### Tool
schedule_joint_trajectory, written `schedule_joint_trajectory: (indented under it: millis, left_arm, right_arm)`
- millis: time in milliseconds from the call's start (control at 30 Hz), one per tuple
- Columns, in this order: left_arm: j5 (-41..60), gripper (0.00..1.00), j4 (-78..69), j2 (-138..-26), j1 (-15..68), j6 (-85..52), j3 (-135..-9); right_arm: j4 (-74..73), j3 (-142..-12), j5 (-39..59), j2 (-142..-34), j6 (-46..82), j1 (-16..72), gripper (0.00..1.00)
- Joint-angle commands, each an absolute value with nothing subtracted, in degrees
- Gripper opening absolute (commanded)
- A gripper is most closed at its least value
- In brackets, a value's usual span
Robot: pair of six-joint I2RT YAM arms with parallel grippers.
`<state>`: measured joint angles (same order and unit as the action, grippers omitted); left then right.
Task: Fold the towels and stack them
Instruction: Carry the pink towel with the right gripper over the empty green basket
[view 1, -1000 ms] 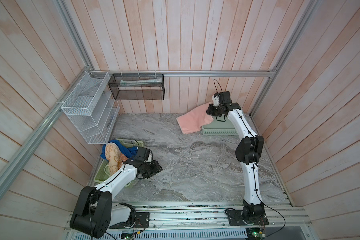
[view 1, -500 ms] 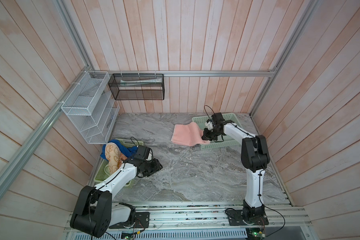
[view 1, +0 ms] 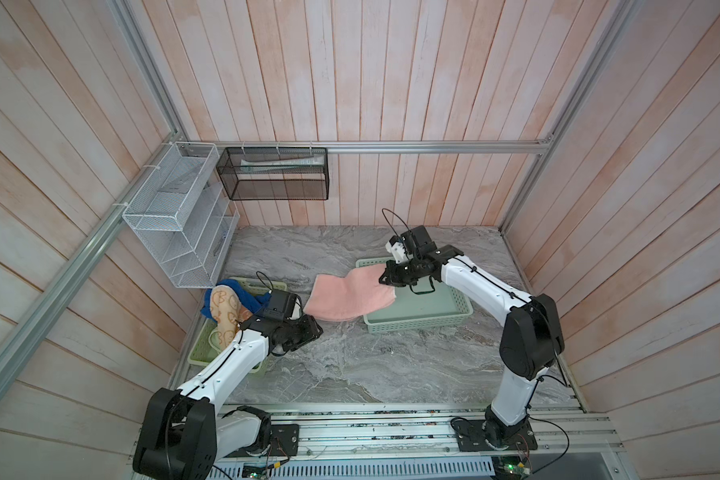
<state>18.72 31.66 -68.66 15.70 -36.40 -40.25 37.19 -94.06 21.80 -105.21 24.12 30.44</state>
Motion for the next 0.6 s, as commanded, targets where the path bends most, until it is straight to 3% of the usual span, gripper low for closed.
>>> schedule_joint_trajectory:
  millis: [0,300,567]
  left_arm:
    - [17.1,0.55,32.5,-66.8,15.1,-35.5,-42.2]
    - [16.4,0.55,34.6,-65.7,14.0,-34.6,-43.6]
    - [16.2,0.55,35.9,-65.7,13.5,-33.8,-44.3]
  right_arm:
    - [50.8,-106.5,18.3,-106.3,17.9,30.4,0.00]
    - [65.5,-127.5,12.4,-110.7,14.5,29.9,0.00]
    - [68.5,-133.4,9.7,-112.1,13.1,26.6,0.00]
